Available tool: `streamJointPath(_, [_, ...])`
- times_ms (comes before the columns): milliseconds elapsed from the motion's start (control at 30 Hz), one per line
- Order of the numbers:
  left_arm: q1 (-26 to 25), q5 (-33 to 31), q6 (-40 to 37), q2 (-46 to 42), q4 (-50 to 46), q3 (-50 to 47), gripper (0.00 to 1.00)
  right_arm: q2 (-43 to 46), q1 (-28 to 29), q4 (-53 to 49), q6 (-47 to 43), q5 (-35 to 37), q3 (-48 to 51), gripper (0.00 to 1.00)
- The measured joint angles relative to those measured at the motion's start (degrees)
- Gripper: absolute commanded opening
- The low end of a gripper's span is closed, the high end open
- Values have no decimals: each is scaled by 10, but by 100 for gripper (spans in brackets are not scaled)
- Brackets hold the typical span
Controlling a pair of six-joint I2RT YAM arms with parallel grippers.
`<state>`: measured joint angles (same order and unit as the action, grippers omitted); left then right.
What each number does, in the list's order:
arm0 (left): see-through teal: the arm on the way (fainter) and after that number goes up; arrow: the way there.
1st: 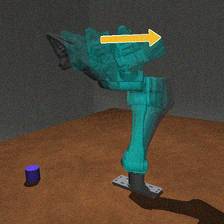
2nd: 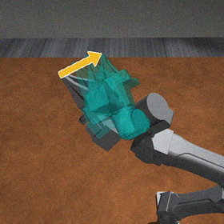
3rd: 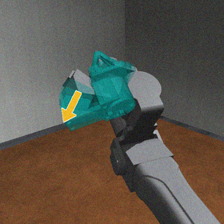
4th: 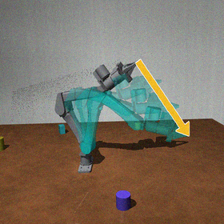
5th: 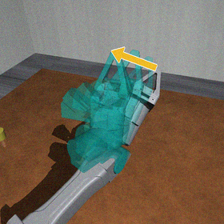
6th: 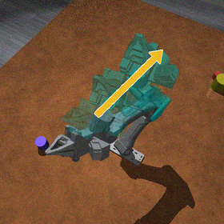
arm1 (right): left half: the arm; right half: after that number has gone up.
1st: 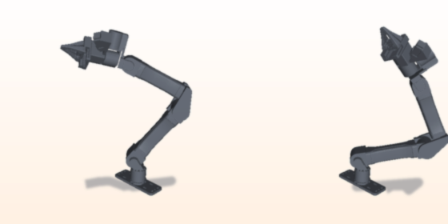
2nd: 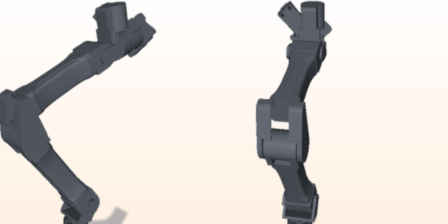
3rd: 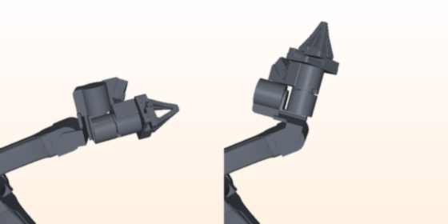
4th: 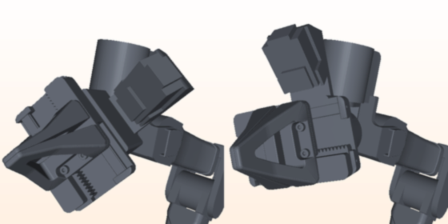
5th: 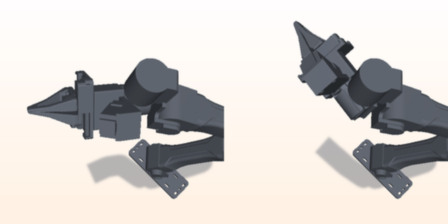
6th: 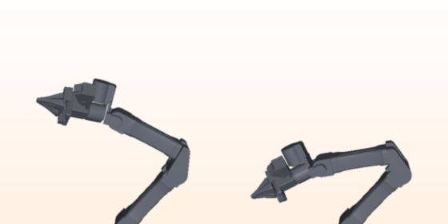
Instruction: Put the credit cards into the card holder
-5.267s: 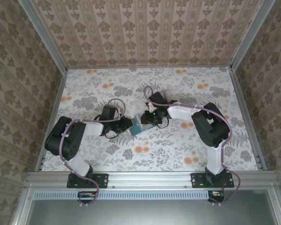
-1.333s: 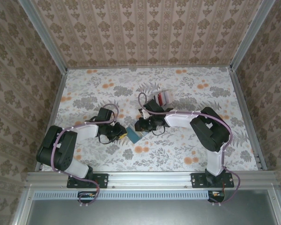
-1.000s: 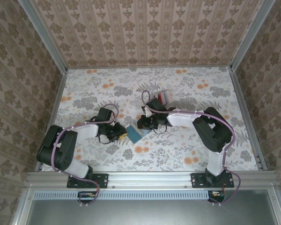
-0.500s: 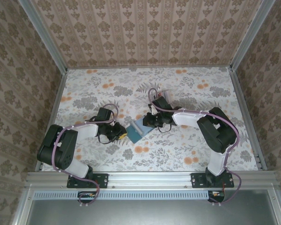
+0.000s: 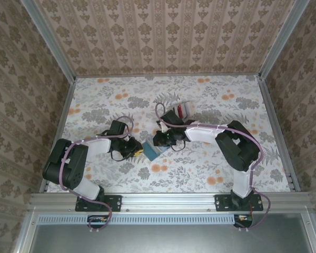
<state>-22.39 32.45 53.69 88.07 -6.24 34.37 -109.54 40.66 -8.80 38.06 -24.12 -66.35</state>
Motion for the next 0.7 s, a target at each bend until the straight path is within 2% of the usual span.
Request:
streamJointPath(300, [0, 6, 0, 11, -4, 13, 17, -42, 19, -32, -12, -20, -19, 13])
streamJointPath(700, [-1, -2, 23, -2, 28, 65, 18, -43, 19, -54, -36, -11, -27, 14])
